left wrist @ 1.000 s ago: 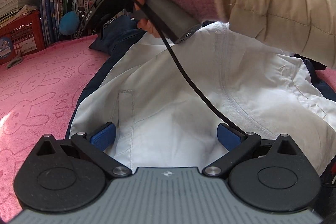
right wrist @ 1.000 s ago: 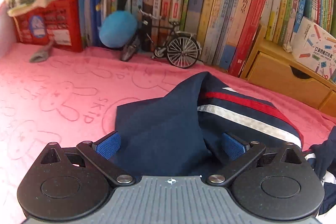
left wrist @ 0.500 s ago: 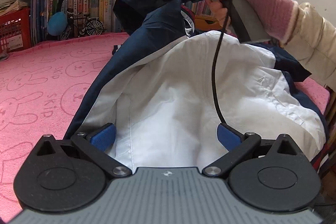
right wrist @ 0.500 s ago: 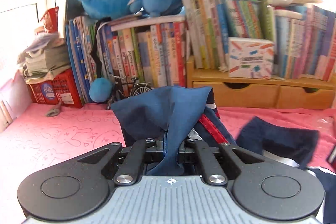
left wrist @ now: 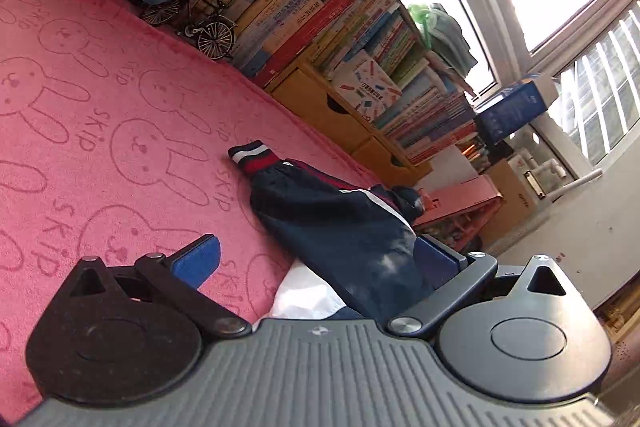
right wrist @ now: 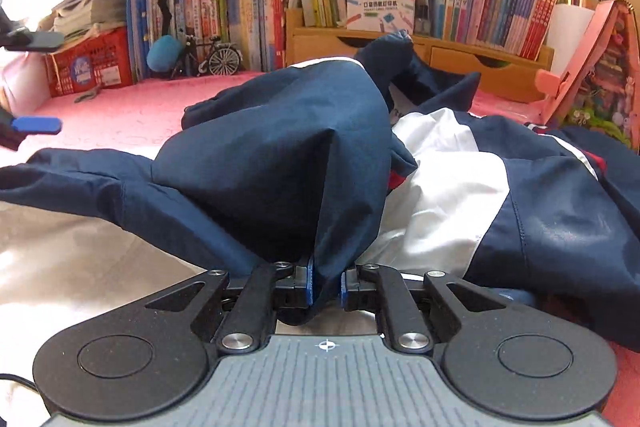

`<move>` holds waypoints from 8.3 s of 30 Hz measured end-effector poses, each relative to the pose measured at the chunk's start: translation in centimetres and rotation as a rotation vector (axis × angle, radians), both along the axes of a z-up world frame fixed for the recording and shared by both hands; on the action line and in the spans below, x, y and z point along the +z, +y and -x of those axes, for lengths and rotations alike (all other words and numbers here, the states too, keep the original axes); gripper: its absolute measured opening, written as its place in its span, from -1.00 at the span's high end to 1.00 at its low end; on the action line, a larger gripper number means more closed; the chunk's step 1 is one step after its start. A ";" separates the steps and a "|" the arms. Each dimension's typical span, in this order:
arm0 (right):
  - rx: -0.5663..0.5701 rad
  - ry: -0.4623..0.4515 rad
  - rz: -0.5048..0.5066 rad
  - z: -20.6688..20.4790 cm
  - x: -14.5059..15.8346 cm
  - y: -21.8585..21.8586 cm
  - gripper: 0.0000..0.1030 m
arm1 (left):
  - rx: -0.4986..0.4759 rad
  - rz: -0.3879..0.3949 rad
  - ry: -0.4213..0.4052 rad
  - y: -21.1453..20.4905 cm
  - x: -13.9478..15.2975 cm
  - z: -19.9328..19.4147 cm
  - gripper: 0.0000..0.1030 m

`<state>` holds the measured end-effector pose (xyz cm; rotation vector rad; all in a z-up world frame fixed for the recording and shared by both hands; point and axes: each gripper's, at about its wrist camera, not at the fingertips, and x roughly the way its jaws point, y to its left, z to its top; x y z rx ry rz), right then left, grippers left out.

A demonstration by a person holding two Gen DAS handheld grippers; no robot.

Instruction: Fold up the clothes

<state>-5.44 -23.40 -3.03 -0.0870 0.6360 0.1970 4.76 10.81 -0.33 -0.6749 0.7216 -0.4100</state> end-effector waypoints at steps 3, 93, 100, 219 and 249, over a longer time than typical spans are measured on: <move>0.005 -0.046 0.030 0.5 -0.4 0.6 0.72 | 0.005 -0.105 0.064 -3.4 -1.9 -4.2 -1.00; 0.128 0.046 -0.154 -3.3 2.6 1.7 -0.60 | 0.015 -0.287 -0.102 3.8 0.2 6.4 0.41; 0.037 -0.108 -0.019 -5.1 4.3 0.3 -0.44 | 0.051 -0.576 -0.084 -2.2 -3.5 5.6 0.43; 0.341 0.066 0.173 -25.4 0.2 4.9 0.67 | -0.249 -0.991 -0.345 -3.5 -5.5 -16.6 0.85; 0.027 -0.022 -0.204 -3.6 8.9 -9.5 -0.56 | 0.437 -0.299 0.113 13.4 -3.4 1.1 -0.43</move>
